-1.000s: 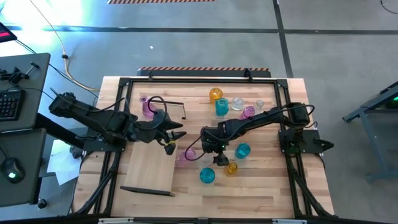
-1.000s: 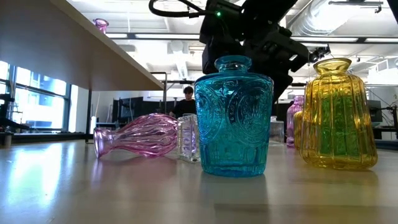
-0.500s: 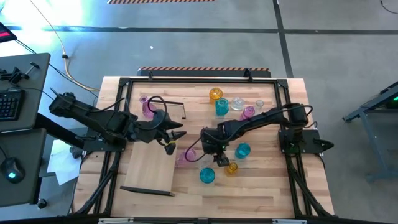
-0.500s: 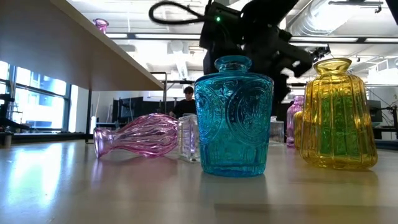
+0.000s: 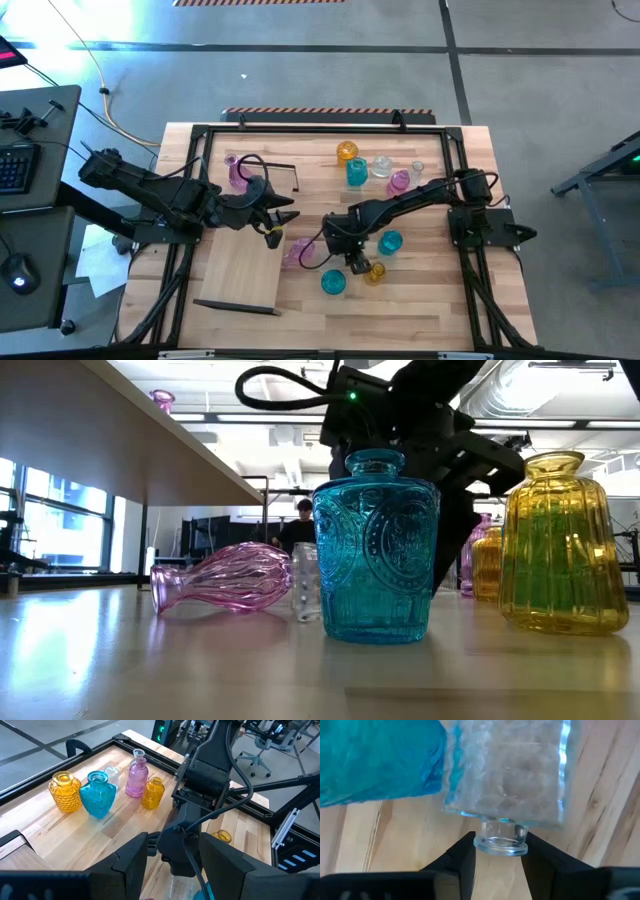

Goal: Sort vases onto shelf
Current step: Put the bottom left transparent flower vase on the shelf

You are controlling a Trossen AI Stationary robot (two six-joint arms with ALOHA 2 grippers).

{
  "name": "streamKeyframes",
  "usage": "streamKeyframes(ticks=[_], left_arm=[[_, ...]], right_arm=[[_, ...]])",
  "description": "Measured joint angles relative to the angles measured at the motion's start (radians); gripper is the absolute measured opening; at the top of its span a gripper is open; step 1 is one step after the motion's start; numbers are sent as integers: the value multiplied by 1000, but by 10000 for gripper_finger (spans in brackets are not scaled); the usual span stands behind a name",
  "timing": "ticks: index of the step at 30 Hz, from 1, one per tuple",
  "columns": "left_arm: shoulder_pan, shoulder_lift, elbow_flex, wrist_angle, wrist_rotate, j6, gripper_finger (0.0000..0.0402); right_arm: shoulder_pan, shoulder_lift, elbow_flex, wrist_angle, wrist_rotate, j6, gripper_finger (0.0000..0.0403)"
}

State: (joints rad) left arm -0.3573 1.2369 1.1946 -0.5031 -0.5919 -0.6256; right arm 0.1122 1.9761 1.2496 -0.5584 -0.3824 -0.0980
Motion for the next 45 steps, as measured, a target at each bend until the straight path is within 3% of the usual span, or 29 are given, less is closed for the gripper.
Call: streamKeyframes(ticks=[9,17,27,34,40,45], left_arm=[[0,0,0,-1,6,1,170],[-5,0,0,-1,6,1,170],[-5,0,0,-1,5,1,170],[-5,0,0,0,5,16,170],[-5,0,0,0,4,30,170],[-29,-20,0,-1,-28,55,170]], right_arm=[[-6,-2,4,-28,-23,38,159],[-6,-4,6,-38,-18,48,93],[-10,-5,20,-125,-11,53,90],[-30,-4,160,-405,92,-32,90],[-50,-4,304,-504,100,-51,91],[-61,-4,436,-630,190,-85,92]])
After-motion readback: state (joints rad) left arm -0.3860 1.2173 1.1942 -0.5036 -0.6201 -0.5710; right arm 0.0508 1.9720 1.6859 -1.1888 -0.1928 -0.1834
